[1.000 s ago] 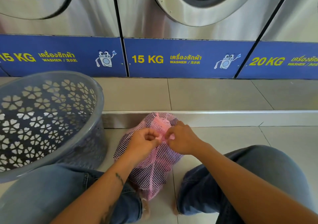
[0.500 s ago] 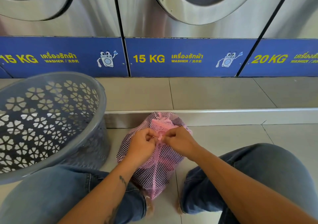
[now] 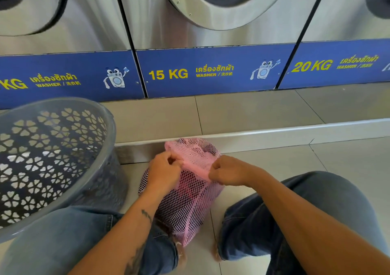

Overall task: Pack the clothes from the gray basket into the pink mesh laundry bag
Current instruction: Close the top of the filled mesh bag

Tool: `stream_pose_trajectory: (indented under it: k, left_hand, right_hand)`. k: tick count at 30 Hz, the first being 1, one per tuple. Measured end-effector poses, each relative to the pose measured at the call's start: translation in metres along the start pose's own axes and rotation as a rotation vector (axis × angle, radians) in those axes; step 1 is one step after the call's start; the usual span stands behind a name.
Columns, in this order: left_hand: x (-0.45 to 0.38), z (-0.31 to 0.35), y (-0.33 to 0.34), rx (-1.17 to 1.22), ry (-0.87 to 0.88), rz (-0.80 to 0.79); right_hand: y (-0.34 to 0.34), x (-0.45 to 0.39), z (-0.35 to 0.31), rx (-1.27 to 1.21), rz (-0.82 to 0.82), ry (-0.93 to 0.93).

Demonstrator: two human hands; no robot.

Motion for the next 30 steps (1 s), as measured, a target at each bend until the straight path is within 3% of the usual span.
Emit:
stream_pose_trajectory:
  k: [3, 8, 13, 16, 24, 30]
  left_hand:
    - [-0.004, 0.008, 0.003, 0.010, 0.027, 0.028]
    - [-0.003, 0.019, 0.021, -0.008, 0.078, -0.068]
    - [0.003, 0.020, 0.025, -0.035, 0.099, -0.104]
    - [0.006, 0.021, 0.021, -0.042, 0.111, -0.123]
    - [0.005, 0.029, 0.020, -0.105, 0.020, -0.034]
    - [-0.008, 0.023, 0.028, -0.102, -0.021, -0.052]
  right_hand:
    - [-0.016, 0.010, 0.020, 0.066, 0.015, 0.039]
    - [-0.021, 0.008, 0.052, 0.163, 0.173, 0.123]
    - [-0.009, 0.002, 0.029, 0.041, 0.363, -0.136]
    - [0.011, -0.004, 0.005, -0.028, 0.297, -0.254]
    - [0.012, -0.002, -0.006, 0.039, 0.211, -0.267]
    - [-0.008, 0.016, 0.025, 0.299, -0.059, -0.089]
Point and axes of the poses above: each hand's wrist, its own x-axis away from the middle knuckle, its own y-axis out of the palm, z = x × y, the point moved 2 cm from there along -x, towards the middle knuckle, and after that the axes turned 9 degrees about y, right-handed, at the moved point
